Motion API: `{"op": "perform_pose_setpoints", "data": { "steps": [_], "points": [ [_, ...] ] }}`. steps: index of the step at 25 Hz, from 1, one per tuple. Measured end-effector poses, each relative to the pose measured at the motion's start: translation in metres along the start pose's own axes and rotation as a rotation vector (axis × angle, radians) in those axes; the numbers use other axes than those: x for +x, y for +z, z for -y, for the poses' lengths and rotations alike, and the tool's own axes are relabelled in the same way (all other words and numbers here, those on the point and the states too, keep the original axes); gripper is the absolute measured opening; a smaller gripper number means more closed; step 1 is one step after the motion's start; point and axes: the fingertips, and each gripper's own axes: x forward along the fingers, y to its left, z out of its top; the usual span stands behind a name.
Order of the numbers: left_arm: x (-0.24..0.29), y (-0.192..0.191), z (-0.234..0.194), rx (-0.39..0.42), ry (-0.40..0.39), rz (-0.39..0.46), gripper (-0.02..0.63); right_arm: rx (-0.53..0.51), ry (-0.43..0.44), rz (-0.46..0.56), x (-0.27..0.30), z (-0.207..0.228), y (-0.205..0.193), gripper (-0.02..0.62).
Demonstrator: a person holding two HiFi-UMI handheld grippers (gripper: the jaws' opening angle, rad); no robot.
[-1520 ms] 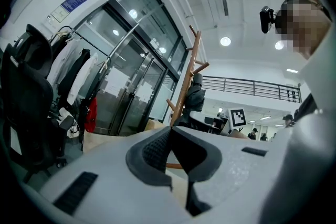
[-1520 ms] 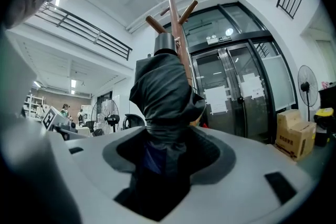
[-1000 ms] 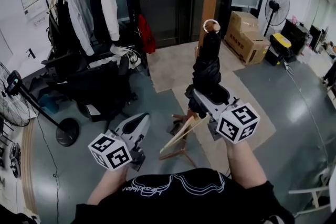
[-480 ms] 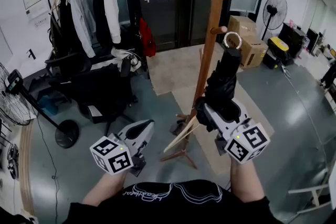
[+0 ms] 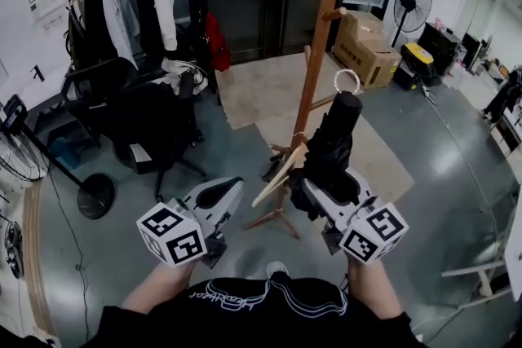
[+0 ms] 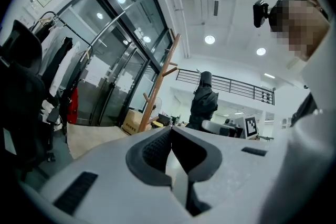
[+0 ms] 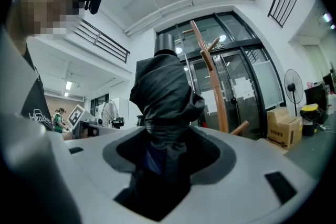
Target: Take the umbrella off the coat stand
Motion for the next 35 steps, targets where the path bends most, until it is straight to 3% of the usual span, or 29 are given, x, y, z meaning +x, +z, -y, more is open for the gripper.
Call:
{"op": "perform_pose_setpoints", "data": {
  "steps": [11,24,35],
  "points": [
    [-0.032,-0.017,0.016,-0.036,-0.012,-0.008,0.006,0.123,0.004,-0.062,-0.030,-0.041,-0.051,0.253],
    [0.008,-0.020,0.016,-0.047,-0.023,-0.026,0.006,0.152,0.043,-0.130,-0.034,-0.019,-0.077,0.253],
    [0.025,-0.027,0.010,-0.057,-0.042,-0.044,0.005,0.162,0.050,-0.137,-0.030,-0.008,-0.074,0.253]
  ]
}}
